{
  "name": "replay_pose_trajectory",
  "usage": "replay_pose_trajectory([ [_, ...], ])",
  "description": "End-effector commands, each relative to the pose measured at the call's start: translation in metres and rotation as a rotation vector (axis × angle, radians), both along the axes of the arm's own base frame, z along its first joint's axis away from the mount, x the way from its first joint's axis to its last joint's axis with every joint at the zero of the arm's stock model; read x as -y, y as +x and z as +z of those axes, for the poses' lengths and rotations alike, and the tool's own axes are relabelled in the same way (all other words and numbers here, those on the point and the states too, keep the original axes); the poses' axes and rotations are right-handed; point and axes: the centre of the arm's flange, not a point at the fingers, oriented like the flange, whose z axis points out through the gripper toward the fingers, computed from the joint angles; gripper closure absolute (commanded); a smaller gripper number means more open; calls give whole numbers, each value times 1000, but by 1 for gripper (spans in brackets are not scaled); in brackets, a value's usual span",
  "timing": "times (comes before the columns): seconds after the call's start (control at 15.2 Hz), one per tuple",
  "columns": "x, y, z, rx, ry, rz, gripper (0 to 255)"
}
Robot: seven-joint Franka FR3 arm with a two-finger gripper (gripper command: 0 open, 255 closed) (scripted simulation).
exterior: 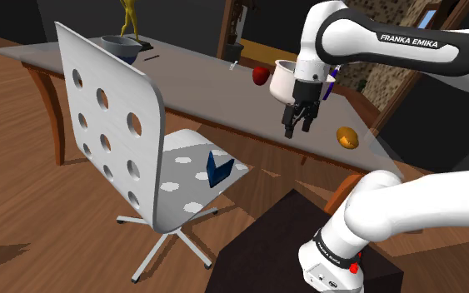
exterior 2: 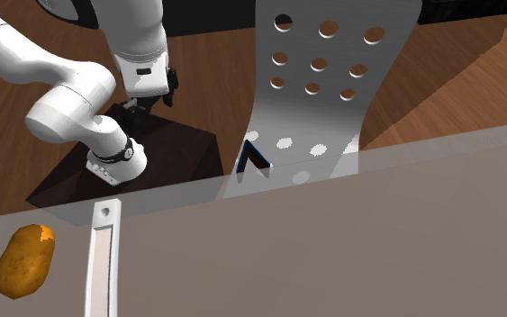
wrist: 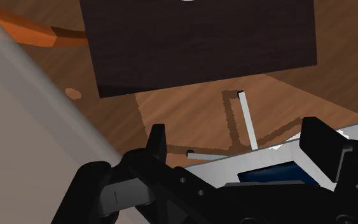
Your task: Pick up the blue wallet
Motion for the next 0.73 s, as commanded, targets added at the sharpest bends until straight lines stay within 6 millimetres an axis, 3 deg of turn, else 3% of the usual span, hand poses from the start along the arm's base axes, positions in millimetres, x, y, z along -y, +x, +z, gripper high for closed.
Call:
replay_pose_trajectory([
  [0.0,0,0,0,0,0,0,0],
  [0.66,-55,69,-88,72,10,91,0],
])
